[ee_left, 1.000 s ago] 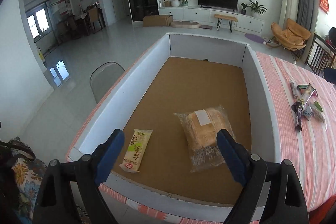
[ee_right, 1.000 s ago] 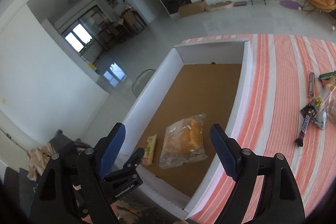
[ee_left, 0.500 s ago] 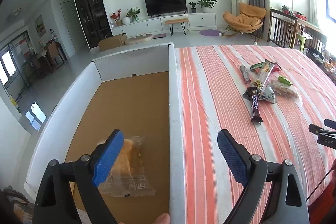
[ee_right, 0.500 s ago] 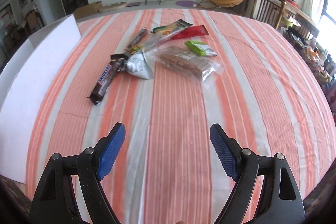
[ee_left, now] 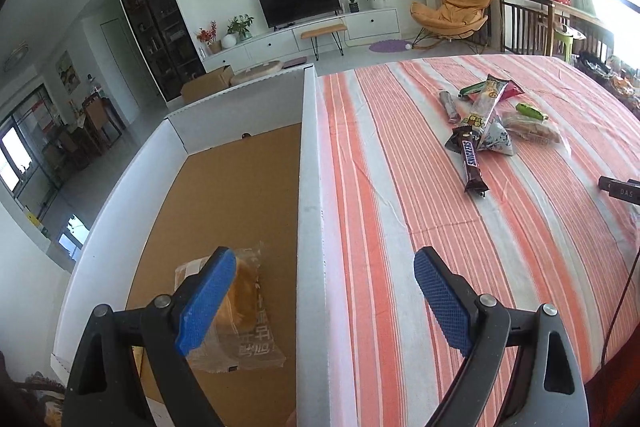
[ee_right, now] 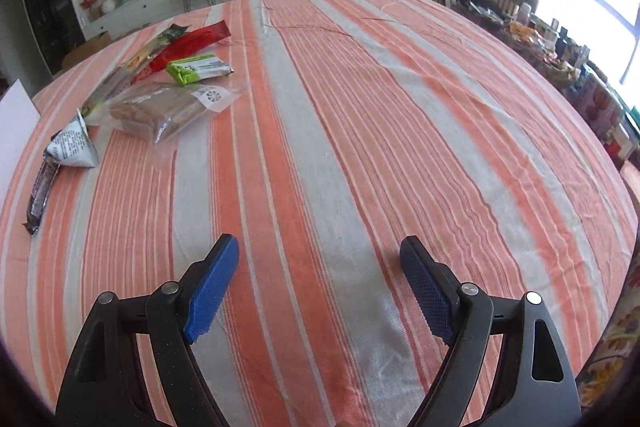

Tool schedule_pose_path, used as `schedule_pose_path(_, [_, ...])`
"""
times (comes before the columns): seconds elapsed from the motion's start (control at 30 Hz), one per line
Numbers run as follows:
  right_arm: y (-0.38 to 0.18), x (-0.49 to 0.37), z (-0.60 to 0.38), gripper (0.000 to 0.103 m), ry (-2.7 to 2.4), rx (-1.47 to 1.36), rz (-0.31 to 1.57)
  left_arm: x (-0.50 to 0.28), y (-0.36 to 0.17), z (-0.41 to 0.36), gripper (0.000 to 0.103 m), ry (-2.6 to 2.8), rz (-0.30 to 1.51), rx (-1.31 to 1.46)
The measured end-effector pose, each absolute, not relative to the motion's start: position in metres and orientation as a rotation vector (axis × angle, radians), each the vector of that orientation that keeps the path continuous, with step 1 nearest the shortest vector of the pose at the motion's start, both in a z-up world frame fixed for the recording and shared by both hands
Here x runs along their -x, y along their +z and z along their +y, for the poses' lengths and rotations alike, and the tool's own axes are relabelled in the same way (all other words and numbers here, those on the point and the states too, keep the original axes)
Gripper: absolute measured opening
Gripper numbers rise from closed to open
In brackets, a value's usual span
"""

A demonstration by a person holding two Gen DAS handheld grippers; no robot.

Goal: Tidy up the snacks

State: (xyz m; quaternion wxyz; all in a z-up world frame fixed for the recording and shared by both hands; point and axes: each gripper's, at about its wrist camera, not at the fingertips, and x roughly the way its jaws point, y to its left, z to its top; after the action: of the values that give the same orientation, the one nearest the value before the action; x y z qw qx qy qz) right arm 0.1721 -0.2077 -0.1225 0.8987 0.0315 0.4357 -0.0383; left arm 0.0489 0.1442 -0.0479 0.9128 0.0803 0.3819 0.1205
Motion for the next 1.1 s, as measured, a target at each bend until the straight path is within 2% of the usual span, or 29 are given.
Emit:
schedule_pose_path(0.07, [-0.123,-0.169,-0.209,0.085,-0.082,-0.063,0.892,-0.048,-0.041,0.14,0.09,0.293,0.763,-0.2])
schedule_pose_path(0.17, [-0.123,-0.169,-0.212,0.086,-0.075,-0.075,0.89,-0.034,-0.012,0.124,0.09,0.441,0.577,-0.308])
schedule_pose_path(0.23, [-0.123,-0.17,-0.211,0.088,-0.073,-0.075,0.895,-0.025,0.012,0.111,0.097,0.447,0.467,-0.329])
schedule_pose_path(0.27, [-0.123,-0.17,-0.21,0.089,-0.074,-0.068,0.897,-0.024,0.021,0.103,0.103,0.412,0.443,-0.316])
schedule_pose_path(0.3, [-0.123,-0.171,-0.21,0.089,-0.072,-0.068,0.899,-0.025,0.028,0.095,0.103,0.359,0.436,-0.291])
schedule_pose_path(0.37, [-0.124,-0.171,-0.21,0.091,-0.067,-0.069,0.9,-0.035,0.032,0.078,0.103,0.236,0.485,-0.238])
schedule_pose_path(0.47, [-0.124,-0.171,-0.21,0.092,-0.066,-0.067,0.901,-0.066,0.008,0.054,0.103,0.062,0.651,-0.132])
schedule_pose_path(0.6, [-0.124,-0.171,-0.21,0.092,-0.066,-0.067,0.901,-0.122,-0.063,0.037,0.103,-0.06,0.859,-0.003])
schedule_pose_path(0.73, [-0.123,-0.171,-0.21,0.092,-0.066,-0.068,0.901,-0.167,-0.126,0.025,0.1,-0.032,1.011,-0.066])
schedule_pose_path(0.83, [-0.123,-0.171,-0.21,0.092,-0.065,-0.068,0.901,-0.17,-0.138,0.029,0.103,-0.015,0.967,-0.008])
schedule_pose_path(1.1, [-0.124,-0.172,-0.208,0.094,-0.06,-0.062,0.905,-0.165,-0.141,0.032,0.103,-0.009,0.943,-0.004])
